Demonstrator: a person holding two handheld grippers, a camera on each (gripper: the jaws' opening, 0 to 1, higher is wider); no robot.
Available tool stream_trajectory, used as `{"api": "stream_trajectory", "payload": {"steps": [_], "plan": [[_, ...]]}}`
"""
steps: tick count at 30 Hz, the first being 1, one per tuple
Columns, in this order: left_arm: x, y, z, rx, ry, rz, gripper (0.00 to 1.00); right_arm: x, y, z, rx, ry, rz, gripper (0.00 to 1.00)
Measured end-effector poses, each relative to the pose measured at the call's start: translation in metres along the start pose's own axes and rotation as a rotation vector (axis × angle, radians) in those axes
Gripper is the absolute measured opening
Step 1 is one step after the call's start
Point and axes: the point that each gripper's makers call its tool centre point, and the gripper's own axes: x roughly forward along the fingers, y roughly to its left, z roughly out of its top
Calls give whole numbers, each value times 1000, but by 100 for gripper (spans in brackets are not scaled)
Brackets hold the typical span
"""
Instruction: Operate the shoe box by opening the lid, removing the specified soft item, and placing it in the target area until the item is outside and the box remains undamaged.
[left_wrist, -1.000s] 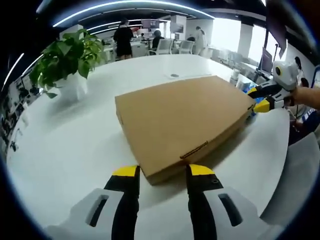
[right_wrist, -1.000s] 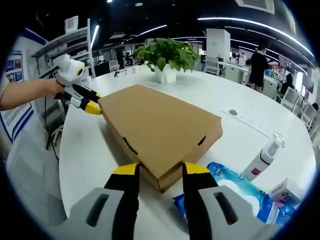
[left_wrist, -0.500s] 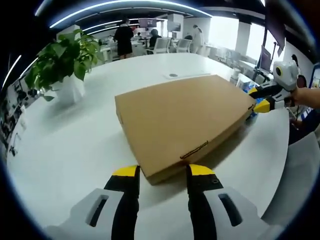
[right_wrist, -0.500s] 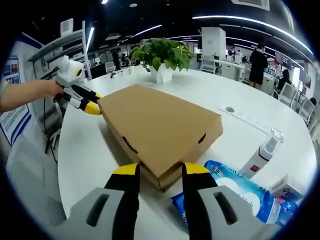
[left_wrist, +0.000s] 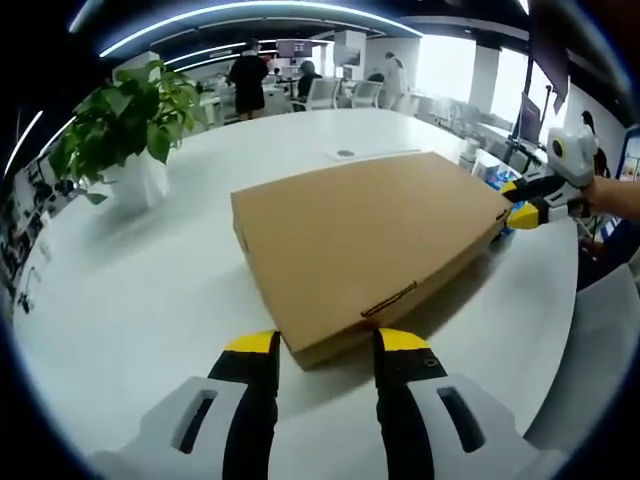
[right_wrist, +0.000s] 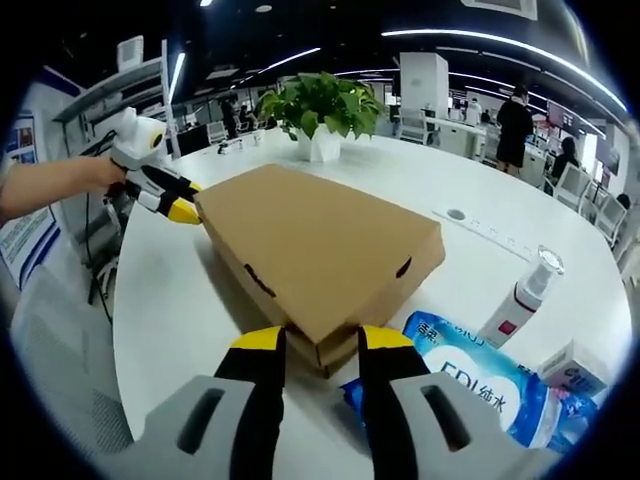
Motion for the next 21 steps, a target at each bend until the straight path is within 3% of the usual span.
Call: {"api": "stream_trajectory", "payload": {"steps": [11,21], "plan": [[-15,-10,-5,-3,-29,14,46,-36,-20,-13,11,-22,-83,34],[-44,-28,-10,-15,-85,28,52,-88,-46,-32,54,-51,-199,42]]}}
